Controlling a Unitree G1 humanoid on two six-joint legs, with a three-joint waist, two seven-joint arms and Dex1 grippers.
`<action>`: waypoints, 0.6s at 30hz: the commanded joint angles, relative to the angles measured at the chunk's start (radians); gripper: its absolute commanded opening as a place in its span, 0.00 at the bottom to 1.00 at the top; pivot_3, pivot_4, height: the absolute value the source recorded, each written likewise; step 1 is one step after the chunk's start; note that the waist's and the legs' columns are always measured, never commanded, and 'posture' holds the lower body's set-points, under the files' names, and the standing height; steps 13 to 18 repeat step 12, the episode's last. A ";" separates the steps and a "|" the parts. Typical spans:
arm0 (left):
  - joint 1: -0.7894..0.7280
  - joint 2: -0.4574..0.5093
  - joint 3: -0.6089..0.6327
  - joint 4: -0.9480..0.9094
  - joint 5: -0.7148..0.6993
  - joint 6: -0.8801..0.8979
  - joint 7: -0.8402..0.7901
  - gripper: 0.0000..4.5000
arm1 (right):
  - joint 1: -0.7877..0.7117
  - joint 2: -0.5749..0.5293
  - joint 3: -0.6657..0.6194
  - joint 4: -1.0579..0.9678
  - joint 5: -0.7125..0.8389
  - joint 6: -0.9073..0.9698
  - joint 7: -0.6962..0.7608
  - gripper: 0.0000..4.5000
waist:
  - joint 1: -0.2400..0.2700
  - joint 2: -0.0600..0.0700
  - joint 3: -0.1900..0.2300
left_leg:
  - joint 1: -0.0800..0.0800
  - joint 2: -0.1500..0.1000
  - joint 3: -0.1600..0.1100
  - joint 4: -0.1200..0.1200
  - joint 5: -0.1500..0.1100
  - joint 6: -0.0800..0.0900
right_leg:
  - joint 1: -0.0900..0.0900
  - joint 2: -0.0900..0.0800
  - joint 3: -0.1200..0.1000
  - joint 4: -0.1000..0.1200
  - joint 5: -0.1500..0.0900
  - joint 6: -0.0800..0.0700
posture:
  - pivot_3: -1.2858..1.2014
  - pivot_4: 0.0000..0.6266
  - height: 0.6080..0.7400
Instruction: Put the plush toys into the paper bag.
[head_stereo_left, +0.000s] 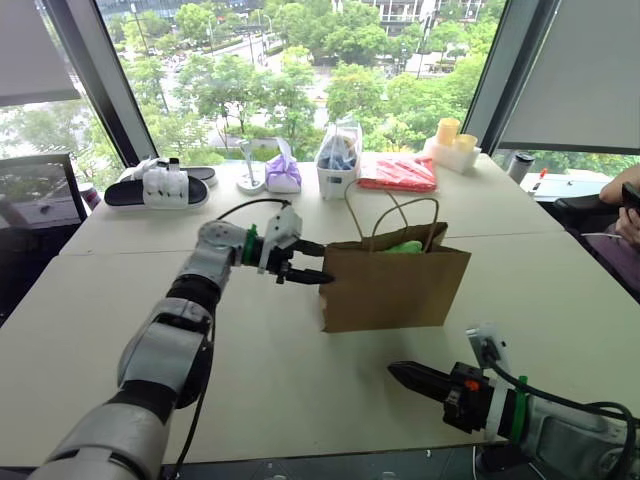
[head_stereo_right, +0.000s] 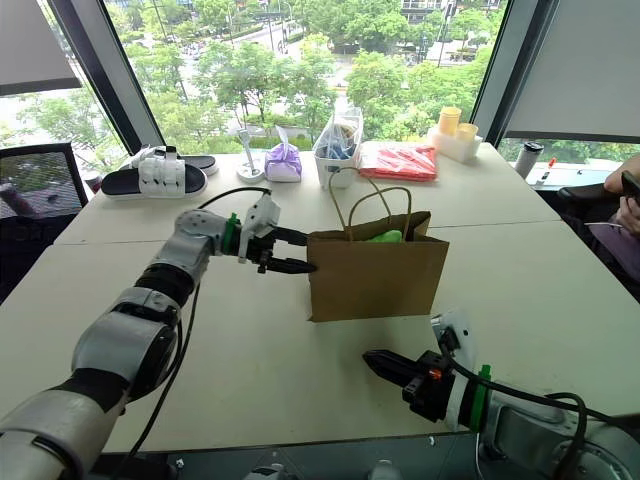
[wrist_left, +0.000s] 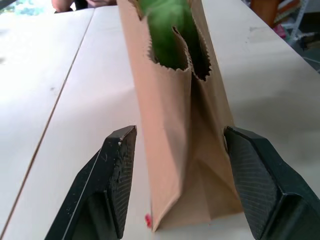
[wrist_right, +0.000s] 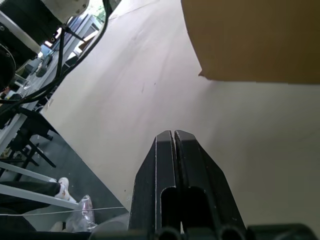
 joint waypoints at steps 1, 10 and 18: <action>0.103 0.063 0.052 -0.208 -0.046 0.129 0.045 0.63 | 0.032 -0.046 -0.109 -0.010 0.025 -0.019 0.032 0.00 | -0.003 0.000 0.000 | 0.000 0.000 -0.001 0.000 0.000 0.000 | 0.000 0.000 0.000 0.000 0.000 0.000 | 0.52 0.24 1.00; 0.729 0.135 0.252 -1.137 -0.323 0.810 0.446 0.63 | 0.175 -0.031 -0.329 0.055 -0.089 -0.131 0.129 0.00 | -0.004 0.001 0.000 | 0.001 0.003 -0.003 0.000 -0.001 0.001 | 0.000 -0.001 0.003 0.001 0.000 0.000 | 0.52 0.24 1.00; 0.863 0.115 0.305 -1.301 -0.382 0.894 0.550 0.63 | 0.191 -0.035 -0.334 0.083 -0.106 -0.139 0.162 0.00 | -0.005 0.001 0.000 | 0.002 0.003 -0.003 -0.002 -0.001 0.001 | 0.000 -0.001 0.004 0.000 0.000 0.000 | 0.52 0.24 1.00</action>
